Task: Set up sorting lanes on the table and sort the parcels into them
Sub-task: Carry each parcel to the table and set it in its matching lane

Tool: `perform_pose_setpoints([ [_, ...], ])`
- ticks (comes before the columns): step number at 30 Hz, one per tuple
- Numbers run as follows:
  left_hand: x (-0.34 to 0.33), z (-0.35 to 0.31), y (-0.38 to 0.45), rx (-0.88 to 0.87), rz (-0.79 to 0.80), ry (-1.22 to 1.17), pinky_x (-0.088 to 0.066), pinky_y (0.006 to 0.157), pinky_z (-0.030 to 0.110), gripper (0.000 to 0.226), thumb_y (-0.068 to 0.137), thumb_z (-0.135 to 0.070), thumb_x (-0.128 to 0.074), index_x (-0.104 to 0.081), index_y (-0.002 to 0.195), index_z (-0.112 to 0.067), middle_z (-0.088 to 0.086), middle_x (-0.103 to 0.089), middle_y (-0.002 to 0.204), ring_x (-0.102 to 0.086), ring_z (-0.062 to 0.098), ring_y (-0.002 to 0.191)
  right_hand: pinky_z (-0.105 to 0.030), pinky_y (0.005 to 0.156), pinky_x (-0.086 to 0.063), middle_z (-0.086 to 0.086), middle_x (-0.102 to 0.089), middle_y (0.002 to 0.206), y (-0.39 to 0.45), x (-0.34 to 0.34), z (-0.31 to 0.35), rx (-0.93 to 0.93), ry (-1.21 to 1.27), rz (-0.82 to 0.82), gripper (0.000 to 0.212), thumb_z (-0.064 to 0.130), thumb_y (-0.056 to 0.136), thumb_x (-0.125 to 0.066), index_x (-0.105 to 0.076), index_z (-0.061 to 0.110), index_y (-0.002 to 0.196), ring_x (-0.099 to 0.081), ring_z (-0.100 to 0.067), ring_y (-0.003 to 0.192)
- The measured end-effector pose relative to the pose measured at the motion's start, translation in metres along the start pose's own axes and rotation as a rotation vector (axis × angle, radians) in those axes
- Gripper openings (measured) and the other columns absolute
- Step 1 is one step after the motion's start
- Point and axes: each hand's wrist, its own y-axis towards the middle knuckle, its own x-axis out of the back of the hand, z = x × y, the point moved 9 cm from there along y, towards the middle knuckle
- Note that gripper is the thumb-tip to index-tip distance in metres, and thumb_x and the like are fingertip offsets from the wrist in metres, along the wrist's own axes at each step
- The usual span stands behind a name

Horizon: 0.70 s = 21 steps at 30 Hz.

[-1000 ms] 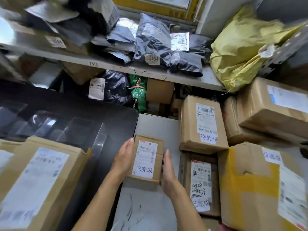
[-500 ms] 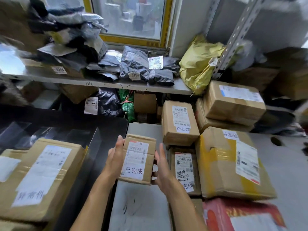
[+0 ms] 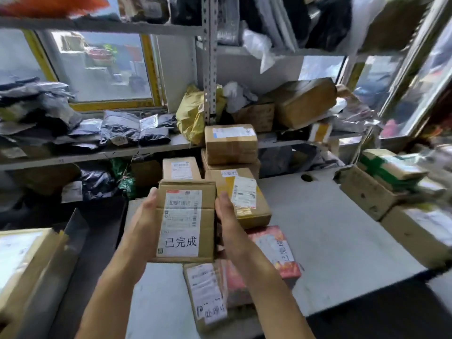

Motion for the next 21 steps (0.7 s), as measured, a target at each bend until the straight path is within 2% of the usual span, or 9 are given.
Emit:
perform_pose_setpoints([
  [2, -0.044, -0.008, -0.029, 0.015, 0.036, 0.007, -0.053, 0.074, 0.038, 0.044, 0.102, -0.057, -0.026, -0.065, 0.09, -0.04, -0.023, -0.072, 0.066, -0.07, -0.004, 0.061, 0.0, 0.055, -0.045, 0.031, -0.07, 0.082, -0.036, 0.034, 0.005, 0.022, -0.034, -0.043, 0.045, 0.057, 0.107, -0.018, -0.06, 0.045, 0.109, -0.067, 0.015, 0.076],
  [4, -0.089, -0.011, -0.051, 0.021, 0.117, -0.006, -0.049, 0.068, 0.034, 0.04, 0.102, -0.056, -0.026, -0.06, 0.092, -0.039, -0.024, -0.07, 0.062, -0.068, -0.007, 0.057, 0.005, 0.052, -0.038, 0.024, -0.066, 0.083, -0.073, 0.071, 0.008, 0.033, -0.053, -0.123, 0.043, 0.045, 0.112, -0.018, -0.06, 0.035, 0.11, -0.066, 0.01, 0.083],
  [7, -0.164, -0.008, -0.074, 0.04, 0.246, -0.031, -0.053, 0.056, 0.03, 0.041, 0.102, -0.055, -0.027, -0.061, 0.093, -0.036, -0.022, -0.072, 0.065, -0.069, -0.005, 0.058, 0.001, 0.056, -0.044, 0.037, -0.067, 0.087, -0.131, 0.128, 0.001, 0.067, -0.041, -0.226, 0.054, 0.061, 0.105, -0.009, -0.056, 0.047, 0.126, -0.063, 0.022, 0.076],
  [9, -0.214, -0.001, -0.087, 0.052, 0.34, -0.017, -0.053, 0.045, 0.021, 0.041, 0.102, -0.055, -0.029, -0.062, 0.09, -0.034, -0.018, -0.073, 0.064, -0.069, -0.003, 0.057, -0.002, 0.054, -0.047, 0.037, -0.068, 0.076, -0.174, 0.166, -0.009, 0.053, -0.002, -0.323, 0.055, 0.062, 0.104, -0.006, -0.058, 0.048, 0.117, -0.064, 0.021, 0.069],
  [11, -0.271, 0.002, -0.112, 0.061, 0.447, 0.051, -0.051, 0.041, 0.018, 0.04, 0.103, -0.053, -0.029, -0.06, 0.088, -0.033, -0.018, -0.071, 0.059, -0.068, -0.003, 0.053, -0.004, 0.054, -0.048, 0.036, -0.069, 0.074, -0.204, 0.207, -0.014, 0.063, 0.039, -0.421, 0.052, 0.061, 0.104, -0.007, -0.058, 0.05, 0.109, -0.065, 0.019, 0.067],
  [14, -0.343, 0.015, -0.14, 0.113, 0.579, 0.076, -0.053, 0.051, 0.027, 0.04, 0.102, -0.056, -0.03, -0.059, 0.085, -0.035, -0.022, -0.066, 0.052, -0.065, -0.003, 0.047, -0.008, 0.063, -0.052, 0.031, -0.07, 0.095, -0.243, 0.264, -0.031, 0.038, 0.115, -0.55, 0.054, 0.067, 0.102, -0.011, -0.058, 0.053, 0.122, -0.067, 0.016, 0.081],
  [16, -0.392, 0.024, -0.151, 0.112, 0.666, 0.11, -0.05, 0.063, 0.032, 0.041, 0.1, -0.059, -0.031, -0.061, 0.086, -0.036, -0.024, -0.066, 0.054, -0.066, -0.003, 0.049, -0.006, 0.062, -0.051, 0.033, -0.067, 0.096, -0.27, 0.301, -0.041, 0.035, 0.15, -0.651, 0.048, 0.066, 0.102, -0.012, -0.056, 0.057, 0.119, -0.065, 0.019, 0.079],
  [19, -0.461, 0.035, -0.164, 0.072, 0.791, 0.135, -0.048, 0.06, 0.025, 0.043, 0.103, -0.055, -0.028, -0.065, 0.097, -0.035, -0.026, -0.07, 0.064, -0.069, -0.004, 0.058, -0.002, 0.06, -0.046, 0.039, -0.063, 0.095, -0.302, 0.354, -0.051, 0.059, 0.198, -0.797, 0.041, 0.065, 0.103, -0.015, -0.052, 0.06, 0.12, -0.06, 0.026, 0.078],
  [21, -0.503, 0.046, -0.169, 0.057, 0.861, 0.148, -0.05, 0.055, 0.018, 0.045, 0.104, -0.052, -0.027, -0.067, 0.106, -0.034, -0.025, -0.073, 0.074, -0.07, -0.006, 0.065, -0.005, 0.07, -0.046, 0.036, -0.066, 0.107, -0.314, 0.393, -0.067, 0.049, 0.204, -0.886, 0.047, 0.07, 0.099, -0.018, -0.054, 0.059, 0.126, -0.061, 0.023, 0.089],
])
